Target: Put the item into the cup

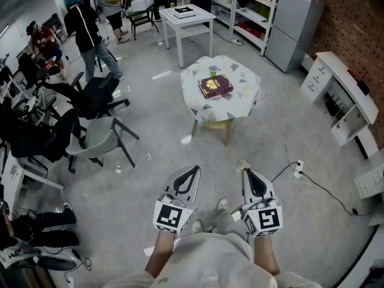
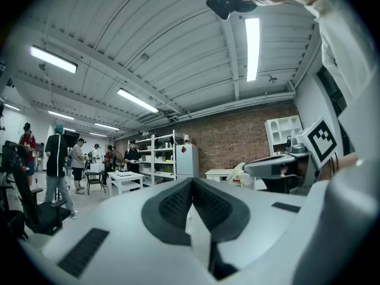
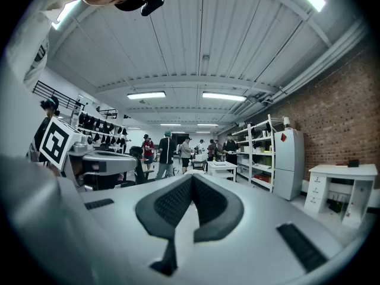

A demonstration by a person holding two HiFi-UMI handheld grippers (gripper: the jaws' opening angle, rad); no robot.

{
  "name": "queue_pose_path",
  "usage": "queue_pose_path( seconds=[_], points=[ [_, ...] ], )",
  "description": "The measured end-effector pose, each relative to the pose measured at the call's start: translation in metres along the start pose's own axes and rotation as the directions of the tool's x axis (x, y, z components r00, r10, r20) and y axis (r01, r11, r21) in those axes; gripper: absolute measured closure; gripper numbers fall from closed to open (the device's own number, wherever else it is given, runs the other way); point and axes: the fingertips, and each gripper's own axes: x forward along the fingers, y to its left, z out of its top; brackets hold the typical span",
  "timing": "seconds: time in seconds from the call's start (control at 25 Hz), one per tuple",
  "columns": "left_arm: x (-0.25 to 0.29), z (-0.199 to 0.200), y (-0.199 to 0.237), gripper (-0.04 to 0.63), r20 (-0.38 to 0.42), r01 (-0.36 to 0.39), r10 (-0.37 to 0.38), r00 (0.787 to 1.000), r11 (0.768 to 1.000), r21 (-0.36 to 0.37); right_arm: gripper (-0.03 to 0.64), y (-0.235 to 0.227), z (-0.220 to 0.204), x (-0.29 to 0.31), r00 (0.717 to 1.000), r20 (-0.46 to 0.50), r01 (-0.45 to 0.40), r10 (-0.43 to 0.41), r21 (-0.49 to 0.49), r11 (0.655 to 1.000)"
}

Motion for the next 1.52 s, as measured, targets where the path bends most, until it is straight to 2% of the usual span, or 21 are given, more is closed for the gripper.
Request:
queue_pose_path(
  seconds=[0.24,0.48,0.92,1.24,1.52],
  points=[
    [0.014,-0.004,0.007,0.583,-0.014,0.009,-0.008,1.0,1.0,0.003,0.614,-0.005,-0.005,0.016,1.0,0.001,0.003,-0.003,0.018,1.0],
    [0.067,-0.019,0.027,0.583,-0.053,-0.022,0.022,0.998,1.0,0.0,0.614,-0.042,-0.013,0.065,1.0,-0.011,-0.027,0.027,0.024,0.999],
    [0.178,-0.012,0.059,0.583,-0.079,-0.063,0.064,0.995,0.998,0.014,0.614,-0.122,-0.013,0.162,0.996,-0.019,-0.092,0.093,0.046,0.995],
    [0.225,-0.005,0.072,0.583,-0.08,-0.087,0.088,0.993,0.996,0.016,0.613,-0.156,-0.002,0.208,0.992,-0.012,-0.124,0.124,0.043,0.991],
    [0.253,-0.012,0.087,0.583,-0.094,-0.069,0.07,0.993,0.998,0.015,0.612,-0.168,-0.006,0.233,0.993,-0.018,-0.112,0.113,0.052,0.992]
  ],
)
